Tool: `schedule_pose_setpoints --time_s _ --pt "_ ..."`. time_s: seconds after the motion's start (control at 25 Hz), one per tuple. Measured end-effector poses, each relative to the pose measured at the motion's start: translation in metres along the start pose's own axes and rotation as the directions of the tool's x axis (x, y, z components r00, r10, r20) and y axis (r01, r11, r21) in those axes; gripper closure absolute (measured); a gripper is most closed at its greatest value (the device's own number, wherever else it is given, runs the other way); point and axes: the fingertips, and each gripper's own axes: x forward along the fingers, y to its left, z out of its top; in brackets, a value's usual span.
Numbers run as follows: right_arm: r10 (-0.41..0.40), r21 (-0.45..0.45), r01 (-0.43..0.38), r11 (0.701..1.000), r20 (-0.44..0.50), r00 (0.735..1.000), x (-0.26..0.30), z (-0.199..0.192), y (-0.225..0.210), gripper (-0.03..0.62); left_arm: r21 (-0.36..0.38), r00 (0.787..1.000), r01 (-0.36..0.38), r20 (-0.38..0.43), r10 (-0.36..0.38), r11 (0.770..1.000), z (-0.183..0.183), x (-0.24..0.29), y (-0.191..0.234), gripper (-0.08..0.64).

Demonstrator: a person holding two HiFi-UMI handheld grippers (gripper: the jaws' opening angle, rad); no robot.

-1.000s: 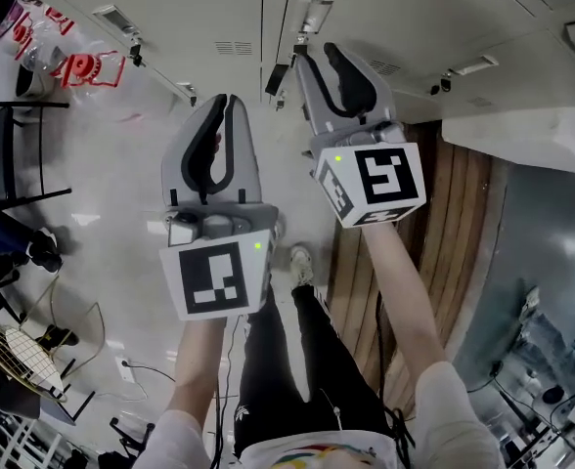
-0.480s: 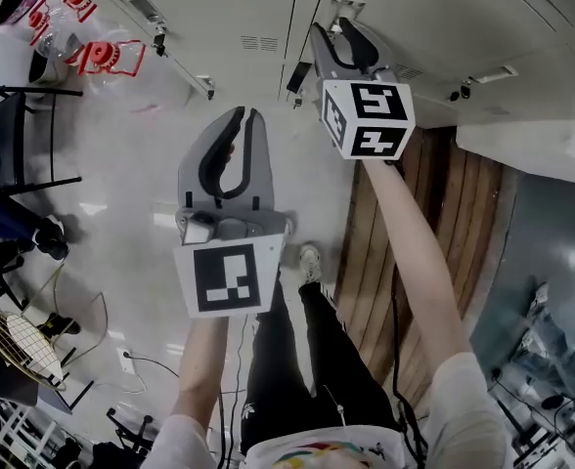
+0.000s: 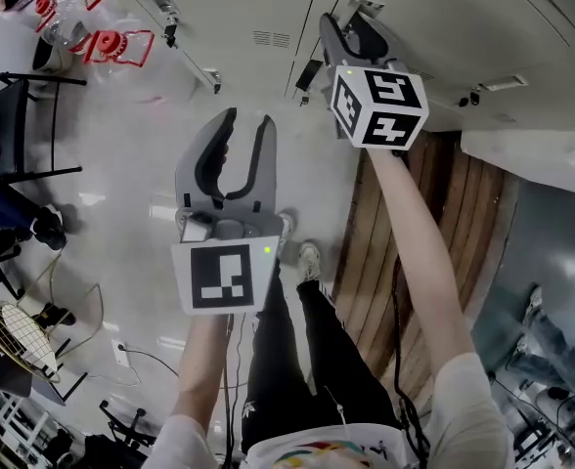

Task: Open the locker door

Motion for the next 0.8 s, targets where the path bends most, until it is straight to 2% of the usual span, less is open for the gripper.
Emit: schedule_pose_setpoints --time_s 0.24,0.44,0.6,0.8 --pt "0.035 -0.028 -0.035 0.999 0.003 0.999 -0.017 -0.005 0.011 0.456 -0.044 1.000 0.021 0.001 -0.021 0.999 -0.001 0.006 -0.002 0.414" --pt "0.070 0.038 -0.071 0.997 0.026 0.997 -0.044 -0.010 0.018 0.468 -0.056 0.998 0.057 0.023 -0.056 0.997 0.005 0.009 -0.013 0.403" --pt "0.098 0.024 -0.098 0.995 0.017 0.995 -0.067 -0.017 0.026 0.468 -0.074 0.993 0.111 0.040 -0.109 0.991 0.011 0.014 -0.031 0.403" --pt "0.123 0.002 -0.123 0.992 0.018 0.992 -0.103 -0.026 0.030 0.480 -0.059 0.974 0.207 0.102 -0.200 0.977 0.027 0.014 -0.062 0.390"
